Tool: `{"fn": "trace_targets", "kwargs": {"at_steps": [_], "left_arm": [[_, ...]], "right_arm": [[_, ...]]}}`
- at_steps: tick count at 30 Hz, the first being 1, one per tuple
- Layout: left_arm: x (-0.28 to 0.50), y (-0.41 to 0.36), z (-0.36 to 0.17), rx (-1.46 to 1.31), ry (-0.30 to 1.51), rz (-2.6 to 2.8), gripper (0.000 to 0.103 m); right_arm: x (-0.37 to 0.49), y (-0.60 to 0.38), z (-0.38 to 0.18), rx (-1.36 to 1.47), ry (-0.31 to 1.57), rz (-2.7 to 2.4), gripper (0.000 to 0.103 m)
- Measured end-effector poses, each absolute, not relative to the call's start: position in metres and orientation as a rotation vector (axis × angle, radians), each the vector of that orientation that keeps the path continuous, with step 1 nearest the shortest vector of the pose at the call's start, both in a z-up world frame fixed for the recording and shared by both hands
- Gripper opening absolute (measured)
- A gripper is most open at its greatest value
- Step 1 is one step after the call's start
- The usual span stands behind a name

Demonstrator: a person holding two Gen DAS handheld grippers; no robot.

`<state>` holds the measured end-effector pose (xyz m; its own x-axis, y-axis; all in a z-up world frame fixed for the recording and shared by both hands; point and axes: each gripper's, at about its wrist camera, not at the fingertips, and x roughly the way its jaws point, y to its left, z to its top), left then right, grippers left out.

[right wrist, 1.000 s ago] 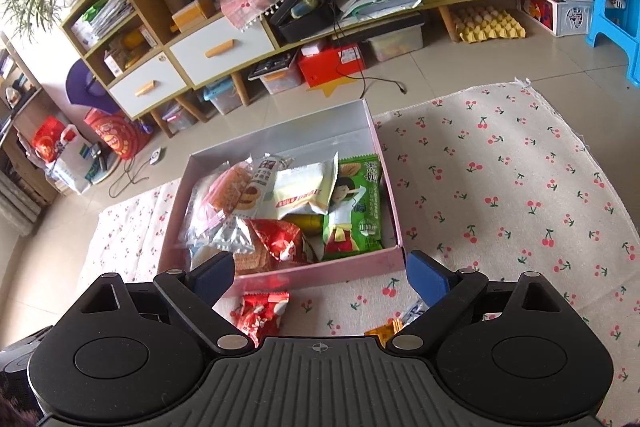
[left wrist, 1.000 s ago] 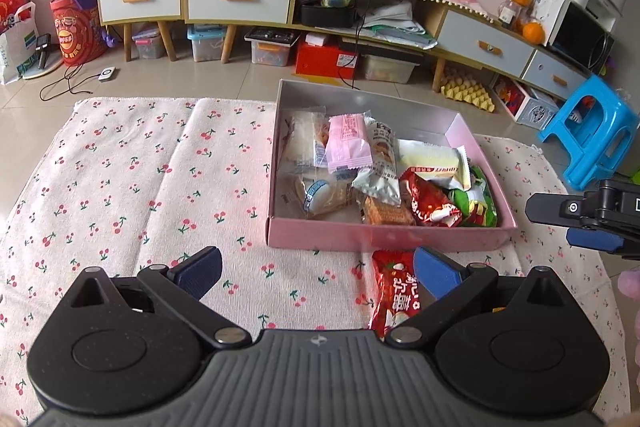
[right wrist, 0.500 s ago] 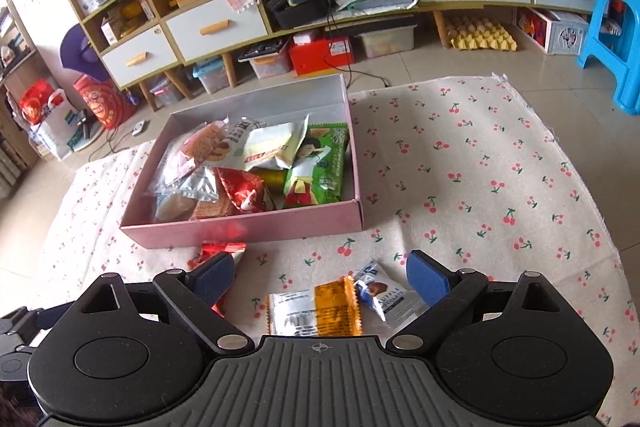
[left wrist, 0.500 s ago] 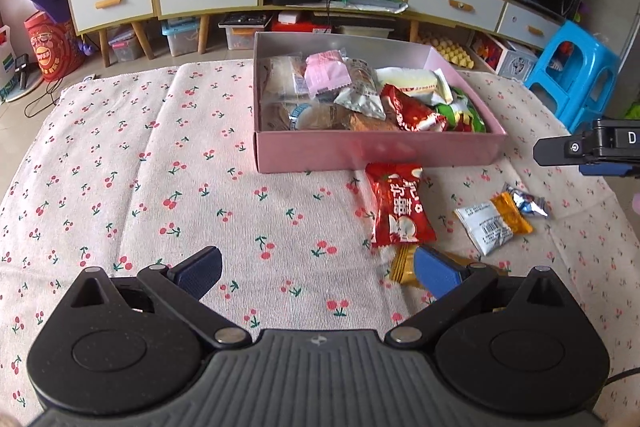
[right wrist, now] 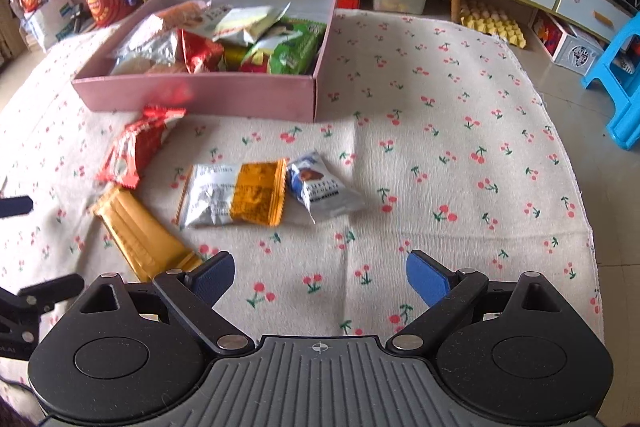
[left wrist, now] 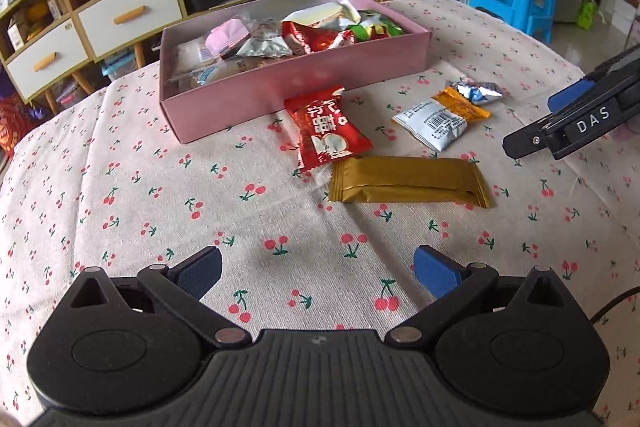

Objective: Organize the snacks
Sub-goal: 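Close the left gripper on the gold bar while the right closes on the truffle packet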

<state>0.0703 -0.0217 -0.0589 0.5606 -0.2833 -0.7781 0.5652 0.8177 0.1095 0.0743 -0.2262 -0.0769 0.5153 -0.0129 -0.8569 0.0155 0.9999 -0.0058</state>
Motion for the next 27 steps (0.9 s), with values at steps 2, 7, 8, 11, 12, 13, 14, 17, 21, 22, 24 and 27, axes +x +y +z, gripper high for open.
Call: {"fn": "trace_targets", "kwargs": {"at_steps": [2,7,8,11,12,13,14,17,21,22,24,27], "left_arm": [[0.067,-0.025,-0.063,0.411,0.816,-0.544,0.103],[0.069,-0.031,-0.064,0.452,0.762,-0.617,0.103],[0.074,-0.031,-0.064,0.422,0.792,-0.616,0.103],[0.084,-0.03,-0.064,0.332,0.881,-0.6,0.103],[0.083,-0.033,-0.063,0.342,0.889,-0.61,0.102],[0.08,-0.035,-0.063,0.336,0.894,-0.626,0.102],[0.078,-0.036,-0.062,0.314,0.901,-0.634,0.102],[0.078,-0.041,-0.057,0.23,0.94,-0.622,0.101],[0.089,-0.045,-0.052,0.055,0.997,-0.558,0.098],[0.092,-0.047,-0.051,0.001,1.01,-0.532,0.098],[0.098,-0.049,-0.05,-0.089,1.024,-0.476,0.098],[0.103,-0.056,-0.05,-0.16,1.029,-0.359,0.093]], "right_arm": [[0.072,-0.228,-0.083,-0.009,1.029,-0.015,0.1],[0.07,-0.239,-0.09,0.016,0.989,0.035,0.103],[0.071,-0.24,-0.091,0.01,0.979,0.051,0.103],[0.074,-0.241,-0.09,-0.015,0.976,0.096,0.103],[0.077,-0.241,-0.089,-0.022,0.988,0.104,0.103],[0.079,-0.24,-0.088,-0.022,1.002,0.104,0.103],[0.082,-0.241,-0.087,-0.019,1.019,0.099,0.103],[0.085,-0.242,-0.083,-0.028,1.015,0.076,0.103],[0.09,-0.252,-0.077,0.012,0.989,0.046,0.103],[0.091,-0.255,-0.076,0.03,0.984,0.038,0.103],[0.093,-0.261,-0.074,0.065,0.973,0.021,0.103],[0.097,-0.269,-0.072,0.111,0.965,-0.012,0.103]]}}
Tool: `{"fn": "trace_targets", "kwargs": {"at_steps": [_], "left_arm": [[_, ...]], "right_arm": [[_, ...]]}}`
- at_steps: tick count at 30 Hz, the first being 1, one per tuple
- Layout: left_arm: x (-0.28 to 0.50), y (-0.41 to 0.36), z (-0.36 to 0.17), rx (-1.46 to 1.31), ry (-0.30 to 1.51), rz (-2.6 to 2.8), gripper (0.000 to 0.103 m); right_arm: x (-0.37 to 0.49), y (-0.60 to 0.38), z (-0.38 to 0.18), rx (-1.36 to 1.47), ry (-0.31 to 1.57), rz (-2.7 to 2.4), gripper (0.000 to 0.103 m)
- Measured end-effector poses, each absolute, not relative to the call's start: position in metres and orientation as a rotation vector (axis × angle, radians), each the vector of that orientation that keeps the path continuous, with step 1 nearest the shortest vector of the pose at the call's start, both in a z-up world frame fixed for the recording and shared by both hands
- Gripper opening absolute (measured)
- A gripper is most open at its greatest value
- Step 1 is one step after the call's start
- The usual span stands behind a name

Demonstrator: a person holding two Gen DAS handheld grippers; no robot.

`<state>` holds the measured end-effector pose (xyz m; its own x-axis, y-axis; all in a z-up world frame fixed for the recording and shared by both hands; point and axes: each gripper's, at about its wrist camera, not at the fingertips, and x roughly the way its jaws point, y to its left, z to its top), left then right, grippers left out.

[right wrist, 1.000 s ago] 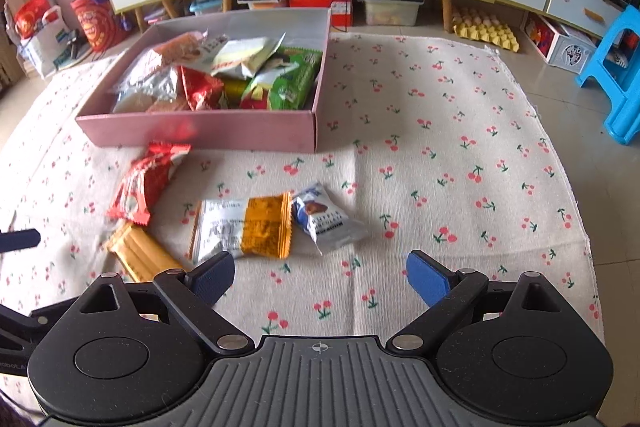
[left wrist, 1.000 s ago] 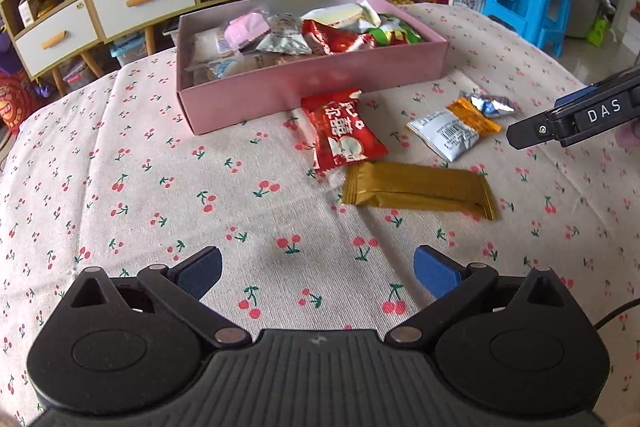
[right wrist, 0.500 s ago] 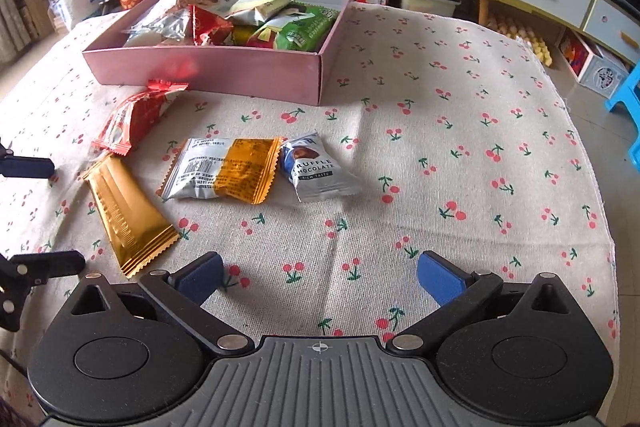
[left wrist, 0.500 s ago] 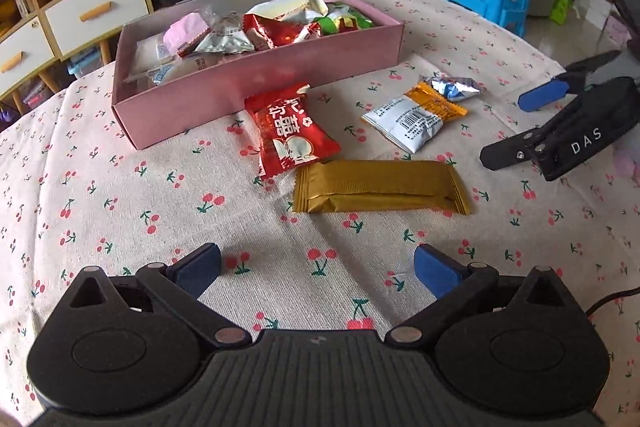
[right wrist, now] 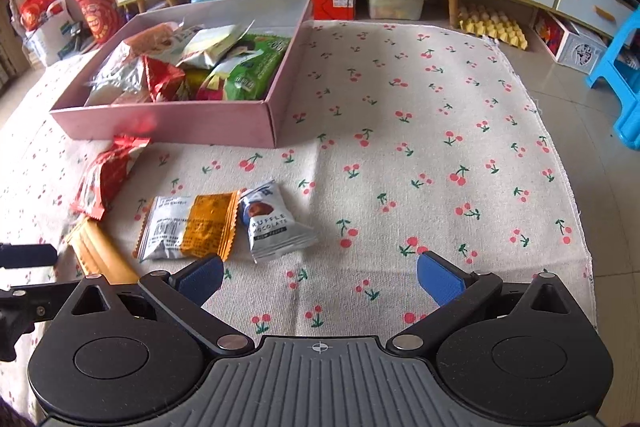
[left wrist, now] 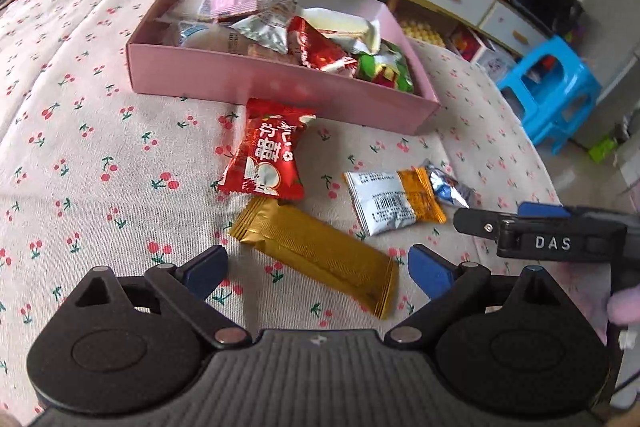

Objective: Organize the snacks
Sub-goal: 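Close the left gripper on the gold bar while the right closes on the truffle packet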

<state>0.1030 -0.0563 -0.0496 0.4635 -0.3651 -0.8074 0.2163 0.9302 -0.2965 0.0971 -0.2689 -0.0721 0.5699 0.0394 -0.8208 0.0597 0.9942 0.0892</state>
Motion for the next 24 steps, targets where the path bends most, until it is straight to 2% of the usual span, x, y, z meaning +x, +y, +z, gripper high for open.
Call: {"fn": "trace_targets", "kwargs": {"at_steps": [3,10,15,19,24], "left_arm": [[0.104,-0.068,-0.05,-0.157,1.017,-0.247,0.088],[0.104,-0.082,-0.055,-0.117,0.988,-0.143,0.086],[0.098,-0.084,-0.056,-0.025,0.967,-0.17,0.076],[0.094,-0.077,-0.055,0.031,0.962,-0.242,0.067],[0.094,-0.053,-0.051,0.032,0.987,-0.332,0.043]], "right_arm": [[0.1,-0.276,-0.071,0.156,0.954,-0.038,0.103],[0.103,-0.285,-0.071,0.25,0.95,-0.041,0.103],[0.106,-0.286,-0.069,0.306,0.925,-0.06,0.101],[0.111,-0.282,-0.072,0.283,0.925,-0.049,0.09],[0.114,-0.274,-0.077,0.262,0.941,-0.011,0.074]]}}
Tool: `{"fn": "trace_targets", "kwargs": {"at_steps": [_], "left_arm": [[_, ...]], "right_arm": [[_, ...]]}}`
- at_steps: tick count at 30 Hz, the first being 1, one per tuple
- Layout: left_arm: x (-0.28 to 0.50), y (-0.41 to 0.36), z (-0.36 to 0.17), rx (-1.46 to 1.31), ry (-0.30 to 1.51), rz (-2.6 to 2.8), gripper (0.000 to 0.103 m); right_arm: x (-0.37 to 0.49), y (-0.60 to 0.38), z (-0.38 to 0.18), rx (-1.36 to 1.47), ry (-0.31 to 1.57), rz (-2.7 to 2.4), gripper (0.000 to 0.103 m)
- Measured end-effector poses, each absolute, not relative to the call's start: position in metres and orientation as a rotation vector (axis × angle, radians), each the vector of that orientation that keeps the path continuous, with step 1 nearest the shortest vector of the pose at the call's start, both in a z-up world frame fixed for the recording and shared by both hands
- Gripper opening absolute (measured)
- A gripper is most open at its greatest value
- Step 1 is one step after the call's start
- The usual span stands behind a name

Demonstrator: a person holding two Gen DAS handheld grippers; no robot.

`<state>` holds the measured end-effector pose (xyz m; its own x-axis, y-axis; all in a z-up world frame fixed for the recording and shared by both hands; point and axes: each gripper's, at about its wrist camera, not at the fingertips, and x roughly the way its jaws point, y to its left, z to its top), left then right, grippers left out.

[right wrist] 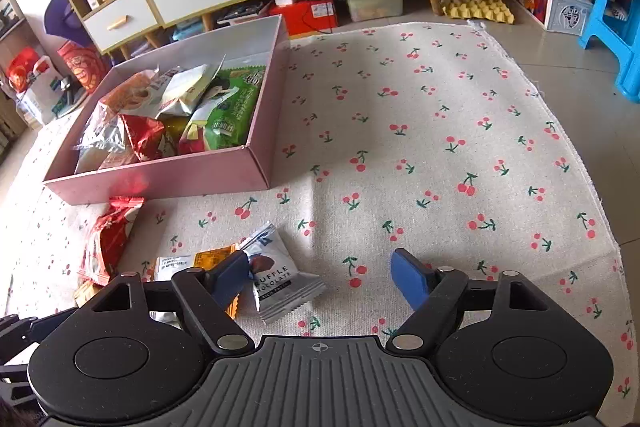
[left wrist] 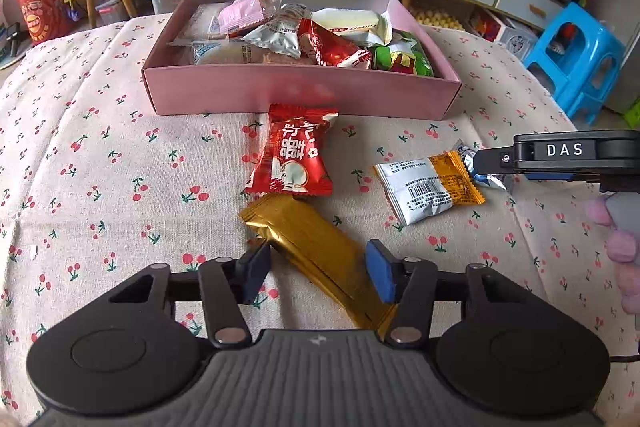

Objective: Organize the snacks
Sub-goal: 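Close the left gripper on the gold bar while the right closes on the truffle packet, then carry the gold bar and truffle packet over the pink box and open both grippers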

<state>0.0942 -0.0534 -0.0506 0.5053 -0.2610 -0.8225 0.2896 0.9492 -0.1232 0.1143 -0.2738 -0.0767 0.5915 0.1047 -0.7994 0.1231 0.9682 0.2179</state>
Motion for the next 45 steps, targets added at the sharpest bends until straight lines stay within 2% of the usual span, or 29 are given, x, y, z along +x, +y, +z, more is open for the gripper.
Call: {"fn": "trace_targets", "kwargs": {"at_steps": [6,8,10,14,18,22,24,28,31,34,37,45], "left_arm": [[0.092,-0.028,-0.049,0.005,1.019,-0.406,0.027],[0.091,-0.024,-0.047,0.007,1.024,-0.419,0.026],[0.088,-0.021,-0.043,0.061,1.023,-0.369,0.026],[0.088,-0.013,-0.04,0.042,1.032,-0.361,0.032],[0.088,-0.016,-0.043,0.024,1.021,-0.378,0.054],[0.089,-0.028,-0.047,0.062,0.994,-0.393,0.059],[0.089,-0.034,-0.049,0.1,0.971,-0.387,0.057],[0.089,-0.042,-0.052,0.178,0.935,-0.375,0.052],[0.088,-0.044,-0.052,0.214,0.923,-0.371,0.044],[0.088,-0.042,-0.051,0.243,0.915,-0.369,0.032],[0.091,-0.036,-0.049,0.214,0.932,-0.379,0.028],[0.095,-0.019,-0.041,0.102,0.988,-0.409,0.027]], "right_arm": [[0.113,-0.262,-0.076,0.216,0.943,0.019,0.053],[0.113,-0.257,-0.075,0.199,0.955,0.034,0.041],[0.113,-0.252,-0.073,0.183,0.983,0.048,0.035],[0.112,-0.251,-0.07,0.225,1.013,0.079,0.036],[0.112,-0.253,-0.07,0.212,0.986,0.048,0.038],[0.115,-0.254,-0.073,0.178,0.97,0.04,0.045],[0.115,-0.253,-0.074,0.153,0.953,0.045,0.051],[0.116,-0.246,-0.078,0.094,0.932,0.044,0.052],[0.114,-0.235,-0.08,0.019,0.906,0.051,0.053],[0.113,-0.228,-0.08,-0.019,0.89,0.062,0.046],[0.115,-0.227,-0.077,0.007,0.909,0.079,0.027],[0.117,-0.225,-0.072,0.103,0.981,0.05,0.026]]}}
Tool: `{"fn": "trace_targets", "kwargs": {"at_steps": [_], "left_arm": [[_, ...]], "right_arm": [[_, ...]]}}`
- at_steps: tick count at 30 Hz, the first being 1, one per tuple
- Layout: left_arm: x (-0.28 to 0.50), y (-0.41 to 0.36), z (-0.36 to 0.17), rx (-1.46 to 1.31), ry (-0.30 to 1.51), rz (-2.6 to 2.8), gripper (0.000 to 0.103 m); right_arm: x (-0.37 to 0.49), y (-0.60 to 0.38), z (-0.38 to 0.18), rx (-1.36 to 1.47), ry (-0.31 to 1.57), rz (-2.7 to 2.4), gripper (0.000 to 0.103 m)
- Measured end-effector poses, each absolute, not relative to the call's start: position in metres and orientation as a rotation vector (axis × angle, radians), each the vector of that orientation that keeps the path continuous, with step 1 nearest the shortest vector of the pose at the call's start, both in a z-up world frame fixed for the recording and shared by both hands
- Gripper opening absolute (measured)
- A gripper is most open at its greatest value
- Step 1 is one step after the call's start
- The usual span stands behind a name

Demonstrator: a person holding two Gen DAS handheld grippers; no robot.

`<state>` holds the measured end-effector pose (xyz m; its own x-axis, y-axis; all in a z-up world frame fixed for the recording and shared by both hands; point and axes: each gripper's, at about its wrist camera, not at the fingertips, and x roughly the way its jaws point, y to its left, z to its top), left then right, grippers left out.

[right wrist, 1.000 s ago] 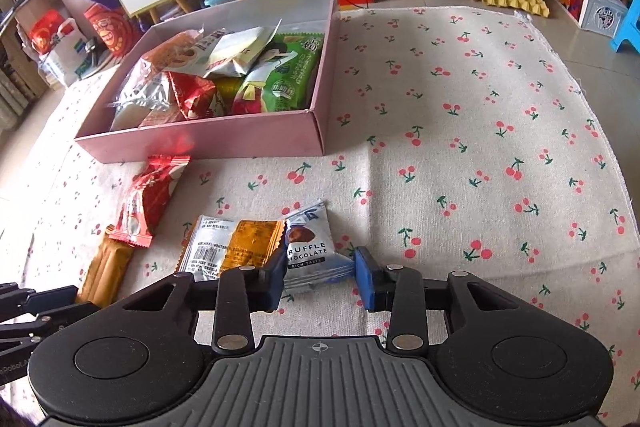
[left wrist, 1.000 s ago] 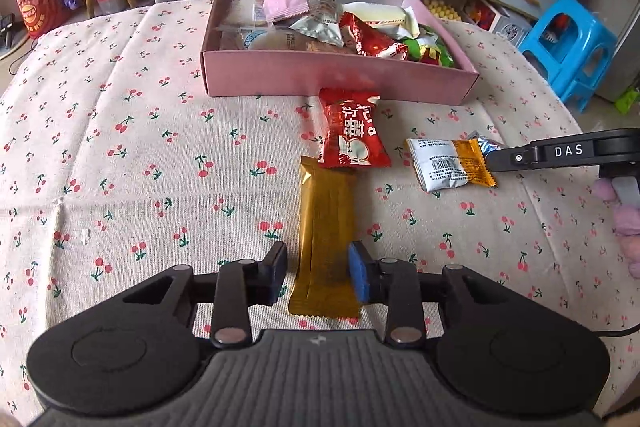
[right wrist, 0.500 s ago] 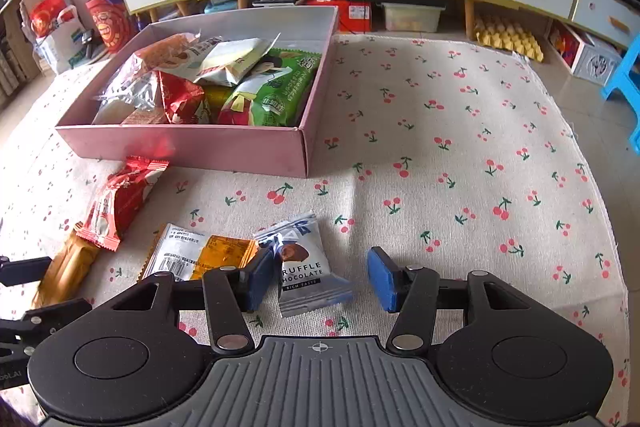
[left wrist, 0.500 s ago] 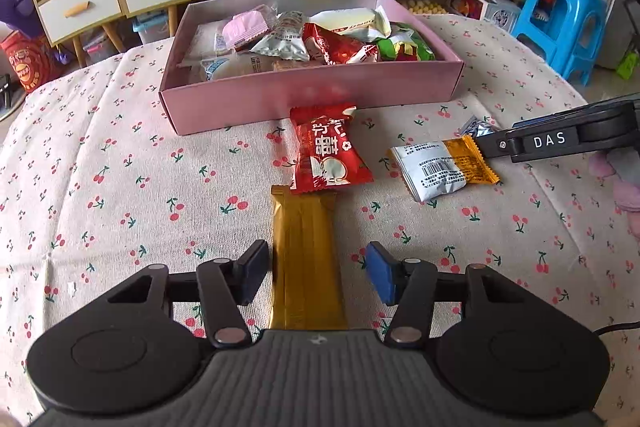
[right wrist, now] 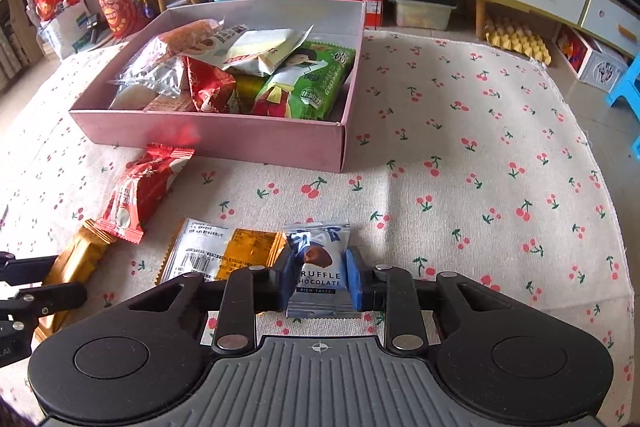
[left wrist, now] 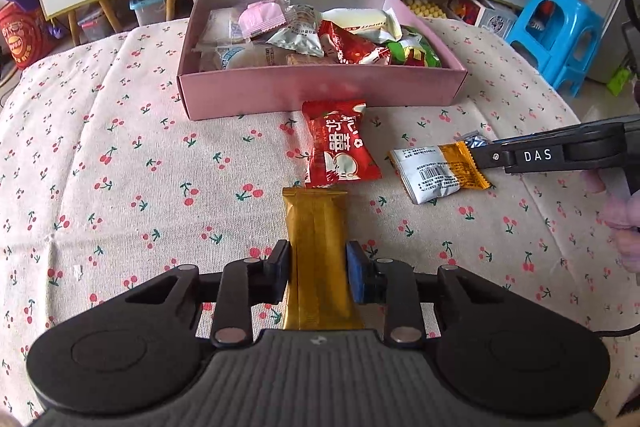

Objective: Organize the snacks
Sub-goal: 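Carry the gold bar and truffle packet over the pink box and open both grippers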

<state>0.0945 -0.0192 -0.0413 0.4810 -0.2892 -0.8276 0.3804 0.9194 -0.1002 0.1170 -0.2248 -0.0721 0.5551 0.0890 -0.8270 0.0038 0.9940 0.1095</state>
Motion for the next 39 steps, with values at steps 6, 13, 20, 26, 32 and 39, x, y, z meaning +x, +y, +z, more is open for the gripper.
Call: {"fn": "trace_targets", "kwargs": {"at_steps": [6,13,20,26,32,39], "left_arm": [[0.094,-0.006,-0.034,0.033,1.005,-0.425,0.027],[0.099,0.009,-0.023,-0.068,1.021,-0.445,0.027],[0.104,0.02,-0.01,-0.139,0.995,-0.452,0.027],[0.114,0.025,-0.005,-0.174,0.979,-0.444,0.027],[0.129,0.028,0.0,-0.212,0.953,-0.421,0.027],[0.151,0.029,0.007,-0.27,0.907,-0.393,0.027]], "right_arm": [[0.114,-0.238,-0.068,0.303,1.053,0.034,0.026],[0.106,-0.239,-0.061,0.442,1.082,0.063,0.026],[0.1,-0.232,-0.047,0.519,1.067,0.12,0.025],[0.1,-0.224,-0.032,0.557,1.029,0.15,0.026],[0.109,-0.221,-0.022,0.593,0.993,0.152,0.026],[0.125,-0.222,-0.013,0.64,0.926,0.138,0.026]]}}
